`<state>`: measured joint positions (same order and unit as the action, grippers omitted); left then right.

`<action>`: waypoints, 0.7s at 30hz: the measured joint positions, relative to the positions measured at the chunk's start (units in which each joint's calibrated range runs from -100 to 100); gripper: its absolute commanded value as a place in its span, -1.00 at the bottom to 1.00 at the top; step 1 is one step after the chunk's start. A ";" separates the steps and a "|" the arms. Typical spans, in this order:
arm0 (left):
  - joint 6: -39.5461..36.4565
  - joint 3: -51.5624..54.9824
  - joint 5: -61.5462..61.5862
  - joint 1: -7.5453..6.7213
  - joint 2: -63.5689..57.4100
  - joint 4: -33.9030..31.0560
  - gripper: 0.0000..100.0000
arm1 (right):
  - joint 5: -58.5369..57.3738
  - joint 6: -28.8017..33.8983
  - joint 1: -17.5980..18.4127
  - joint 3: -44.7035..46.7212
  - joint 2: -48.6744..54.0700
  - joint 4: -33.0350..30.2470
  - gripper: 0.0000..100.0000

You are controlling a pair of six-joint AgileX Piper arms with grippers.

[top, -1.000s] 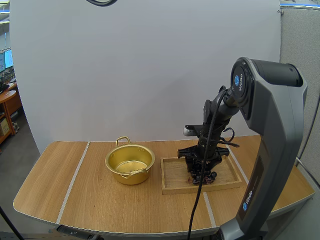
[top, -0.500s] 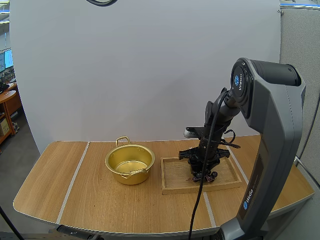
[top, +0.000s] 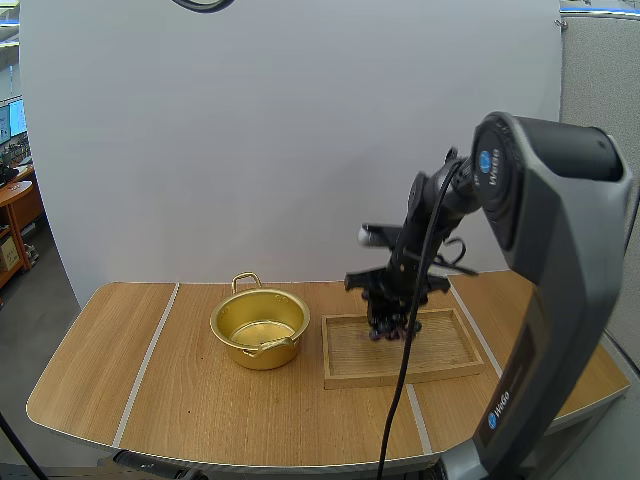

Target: Open the pot, put the grape inside, and close it

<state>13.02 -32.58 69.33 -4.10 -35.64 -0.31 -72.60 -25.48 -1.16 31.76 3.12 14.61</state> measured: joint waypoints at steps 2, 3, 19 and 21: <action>0.00 0.00 0.00 0.00 0.00 0.00 -1.00 | -1.76 -0.16 0.07 -1.09 1.56 0.28 -1.00; 0.00 0.00 0.00 0.00 0.00 0.00 -1.00 | -2.63 -0.25 0.07 -1.63 2.41 0.43 -1.00; 0.00 0.00 0.00 0.00 0.00 0.00 -1.00 | -14.89 -1.23 6.84 -9.87 17.52 0.77 -1.00; 0.00 0.00 0.00 0.00 0.00 0.00 -1.00 | -15.42 -1.23 7.60 -10.32 17.67 0.77 -1.00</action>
<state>13.02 -32.58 69.33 -4.10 -35.64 -0.31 -88.02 -26.71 6.44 21.44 20.79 15.38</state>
